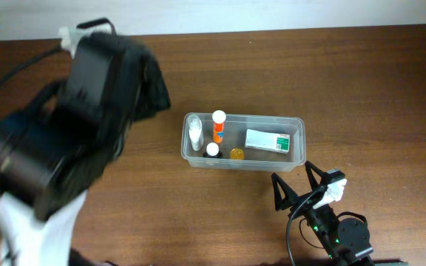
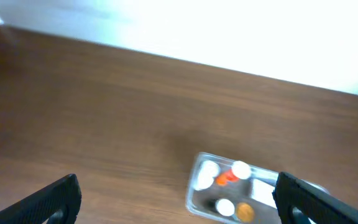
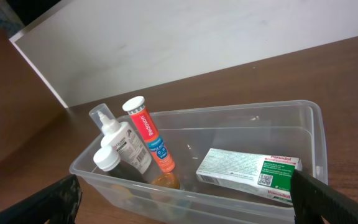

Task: Pack container

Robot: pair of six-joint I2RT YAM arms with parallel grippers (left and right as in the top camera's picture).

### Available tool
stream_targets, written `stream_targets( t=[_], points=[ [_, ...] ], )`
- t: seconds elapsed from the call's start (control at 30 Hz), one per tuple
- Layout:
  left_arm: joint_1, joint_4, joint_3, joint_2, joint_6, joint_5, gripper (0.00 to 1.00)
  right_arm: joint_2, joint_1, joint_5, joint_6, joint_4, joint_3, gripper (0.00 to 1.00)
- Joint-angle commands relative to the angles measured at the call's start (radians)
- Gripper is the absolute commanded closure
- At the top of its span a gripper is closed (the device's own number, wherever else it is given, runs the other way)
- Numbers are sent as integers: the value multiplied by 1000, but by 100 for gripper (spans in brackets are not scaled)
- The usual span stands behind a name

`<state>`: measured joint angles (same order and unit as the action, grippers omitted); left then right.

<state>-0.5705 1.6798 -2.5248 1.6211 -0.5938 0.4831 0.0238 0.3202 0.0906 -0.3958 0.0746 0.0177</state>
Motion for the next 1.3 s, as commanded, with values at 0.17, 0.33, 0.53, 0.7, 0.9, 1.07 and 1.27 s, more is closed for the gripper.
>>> stream_targets(
  t=[0.17,0.33,0.53,0.7,0.9,1.07,1.27],
  points=[
    [-59,7,-16,-298,8,11,1,2,0,-16,-2,0,-10,2],
    [-59,7,-16,-449,8,12,1,2,0,-16,-2,0,-10,2],
    [-57,7,15,-665,8,-63,1,2,0,-16,-2,0,-10,2],
    [-35,8,116,-789,7,-103,1,2,0,-16,-2,0,-10,2],
    [-5,7,315,-903,4,-101,1,2,0,-16,-2,0,-10,2],
    [5,3,504,-965,-8,-102,1,2,0,-16,-2,0,-10,2],
    [5,-124,782,-1044,-50,-94,1,2,0,-16,-2,0,-10,2]
  ],
)
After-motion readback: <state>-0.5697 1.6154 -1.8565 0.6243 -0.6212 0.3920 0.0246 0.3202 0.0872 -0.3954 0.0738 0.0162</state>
